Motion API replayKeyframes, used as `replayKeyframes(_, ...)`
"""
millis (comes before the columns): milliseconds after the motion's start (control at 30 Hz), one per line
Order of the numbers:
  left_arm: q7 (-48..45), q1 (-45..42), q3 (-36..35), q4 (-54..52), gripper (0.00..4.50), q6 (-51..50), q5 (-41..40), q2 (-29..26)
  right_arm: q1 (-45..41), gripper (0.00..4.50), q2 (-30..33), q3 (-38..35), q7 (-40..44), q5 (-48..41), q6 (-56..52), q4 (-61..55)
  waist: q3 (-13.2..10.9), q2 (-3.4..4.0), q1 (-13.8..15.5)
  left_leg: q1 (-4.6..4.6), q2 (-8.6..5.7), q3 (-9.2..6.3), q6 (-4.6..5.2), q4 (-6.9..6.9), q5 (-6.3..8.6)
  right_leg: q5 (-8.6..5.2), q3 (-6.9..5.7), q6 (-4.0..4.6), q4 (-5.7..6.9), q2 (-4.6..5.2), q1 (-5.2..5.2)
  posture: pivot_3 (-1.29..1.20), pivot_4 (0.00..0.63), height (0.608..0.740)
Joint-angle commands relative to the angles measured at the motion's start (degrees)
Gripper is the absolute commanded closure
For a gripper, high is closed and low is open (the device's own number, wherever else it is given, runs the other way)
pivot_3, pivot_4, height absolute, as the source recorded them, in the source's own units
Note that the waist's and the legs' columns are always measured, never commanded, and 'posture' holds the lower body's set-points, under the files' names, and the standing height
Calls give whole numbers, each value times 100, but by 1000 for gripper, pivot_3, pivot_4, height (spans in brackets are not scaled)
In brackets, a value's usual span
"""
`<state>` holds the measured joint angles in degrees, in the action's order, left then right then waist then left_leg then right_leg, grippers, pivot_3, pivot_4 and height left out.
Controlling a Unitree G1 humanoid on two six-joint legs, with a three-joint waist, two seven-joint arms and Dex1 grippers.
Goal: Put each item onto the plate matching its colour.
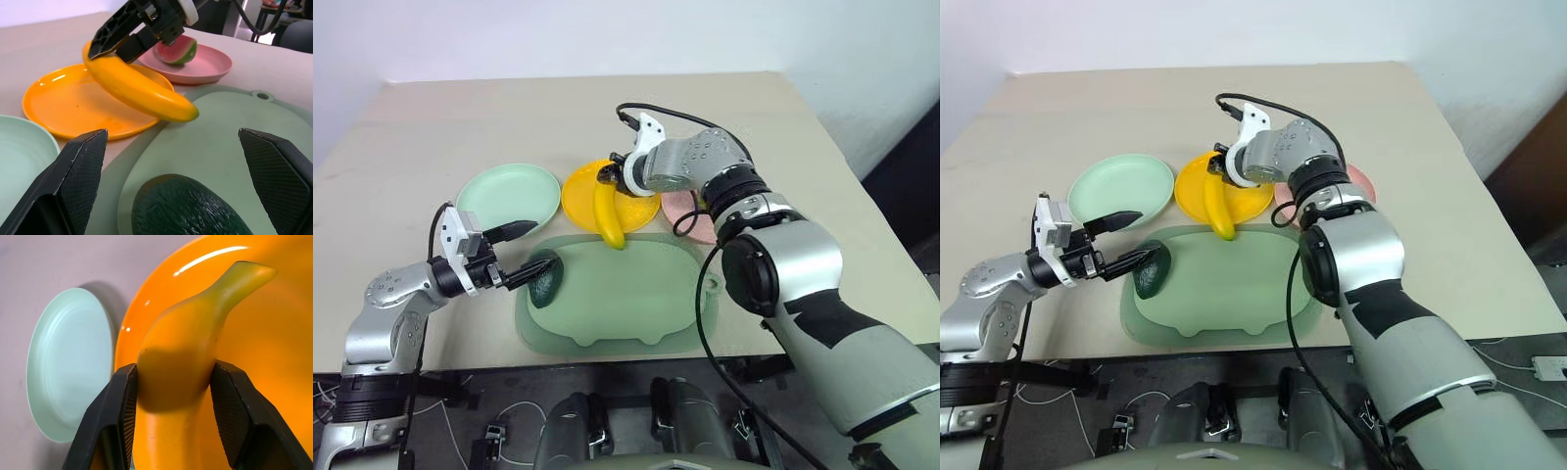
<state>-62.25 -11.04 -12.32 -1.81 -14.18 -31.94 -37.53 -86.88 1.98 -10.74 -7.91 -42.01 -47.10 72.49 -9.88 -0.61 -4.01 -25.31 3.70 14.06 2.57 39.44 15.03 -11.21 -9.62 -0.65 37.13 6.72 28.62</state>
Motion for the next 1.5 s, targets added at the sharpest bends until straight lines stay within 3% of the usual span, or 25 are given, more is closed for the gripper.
replayKeyframes(33, 47, 95, -164, -342, 0, 52, -104, -38, -206, 2237, -70, -199, 195, 366, 138, 31, 0, 0, 1, 0, 0, 0, 0, 0, 0, 0, 0, 0, 0, 1, 0, 0, 150, 696)
replayKeyframes(267, 244, 201, -166, -688, 0, -169, -183, -69, -335, 19, 3, -520, 396, 829, 296, 12, 0, 0, -4, -1, 0, -1, -1, 0, 0, 0, 0, 1, 1, 3, 1, 0, 150, 696)
replayKeyframes(500, 383, -90, -96, -727, 0, -429, -231, -104, -564, 19, 160, -457, 1172, 1277, 64, -252, 0, 0, -2, -1, 0, -1, -1, 0, 0, 0, 0, 1, 1, 2, 2, 0, 150, 696)
replayKeyframes(667, 441, -234, -58, -768, 0, -544, -213, -82, -212, 19, 382, 70, 2156, 1599, -499, -1386, 0, 0, -6, -1, 0, -1, -1, 0, 0, 0, 1, 1, 1, 4, 2, 0, 150, 696)
replayKeyframes(867, 512, -274, -64, -914, 0, -673, -273, -89, 1606, 19, 769, 610, 2889, 1148, -1656, -5090, 4, -7, 19, -1, 0, -15, -1, 3, 1, -1, -2, 0, -4, 12, -4, 0, 150, 696)
replayKeyframes(1033, 557, -198, -223, -1043, 0, -835, -371, -191, 3460, 19, 1532, 833, 3491, 841, -1662, -7826, 3, -6, 25, -3, 0, -12, -3, 2, 0, -1, -2, 1, 1, 10, 3, 0, 150, 696)
replayKeyframes(1167, 535, -102, -306, -1042, 0, -856, -407, -262, 4300, 19, 1983, 740, 3826, 589, -1524, -8821, 3, -5, 19, 0, 0, -15, -4, 0, 1, -3, -3, -1, -4, 10, -1, 0, 150, 696)
replayKeyframes(1400, 565, 172, -451, -1156, 0, -857, -463, -266, 6142, 19, 2778, 1274, 4731, 1186, 276, -10144, 3, -6, 72, 1, 0, -14, -7, -7, 0, -7, -3, -2, -18, 10, -2, 0, 150, 696)
replayKeyframes(1500, 561, 288, -521, -1167, 0, -812, -480, -261, 6691, 19, 2745, 1142, 4972, 775, 467, -10430, 2, -9, 128, 1, -1, -13, -8, -7, 0, -16, -2, 5, -21, 12, -1, 0, 150, 696)
